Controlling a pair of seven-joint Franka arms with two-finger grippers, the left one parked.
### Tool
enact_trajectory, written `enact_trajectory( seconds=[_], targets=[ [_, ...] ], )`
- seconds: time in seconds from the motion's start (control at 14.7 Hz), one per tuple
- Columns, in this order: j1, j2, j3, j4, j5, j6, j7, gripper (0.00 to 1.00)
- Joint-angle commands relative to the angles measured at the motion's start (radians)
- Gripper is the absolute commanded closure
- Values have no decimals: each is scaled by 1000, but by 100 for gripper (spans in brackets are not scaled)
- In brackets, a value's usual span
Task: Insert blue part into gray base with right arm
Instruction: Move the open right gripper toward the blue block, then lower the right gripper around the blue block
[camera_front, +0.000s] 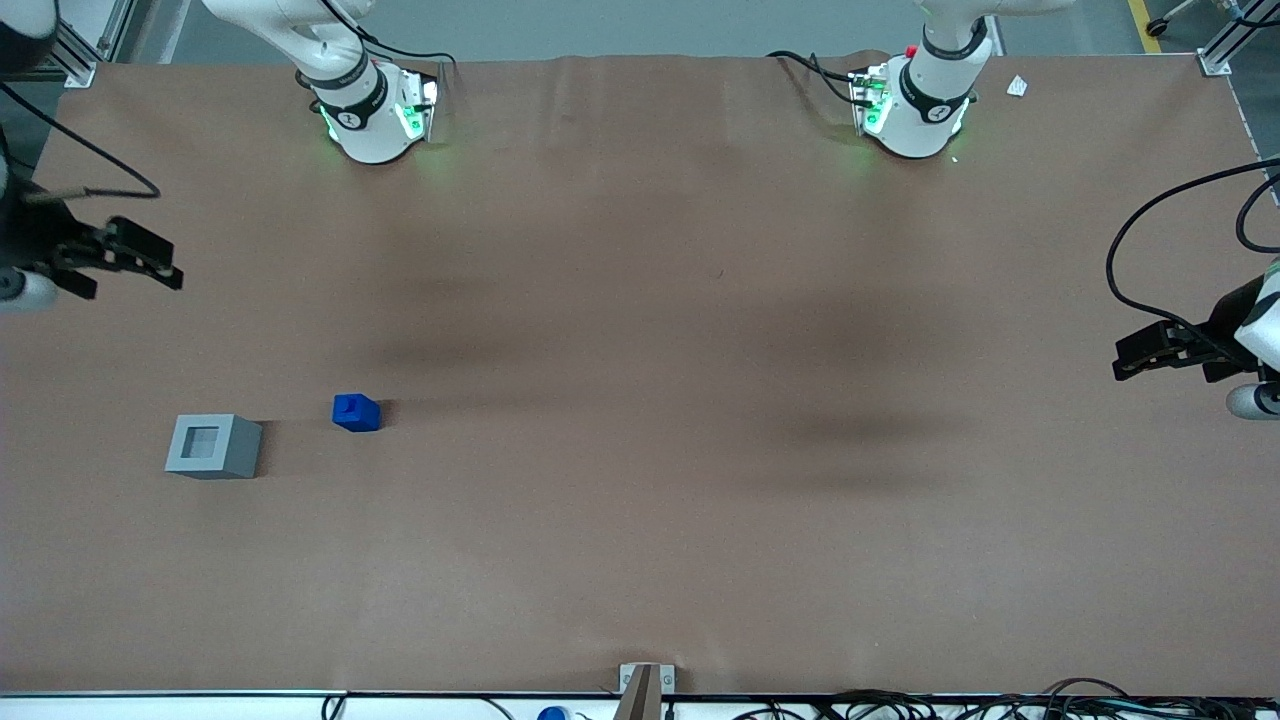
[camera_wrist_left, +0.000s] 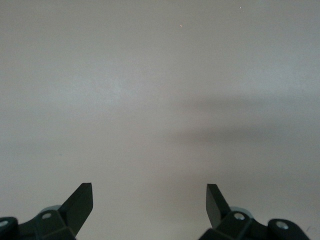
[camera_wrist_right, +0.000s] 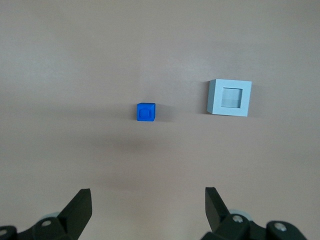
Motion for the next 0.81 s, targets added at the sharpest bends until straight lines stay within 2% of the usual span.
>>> enact_trajectory(
  seconds=[0.0,0.2,0.61,0.75],
  targets=[
    [8,48,8,-28,7,55,6,0],
    [9,91,8,-94,9,163,6,0],
    [51,115,10,-326,13,497,8,0],
    [60,154,10,-347,15,552,8,3]
  ],
)
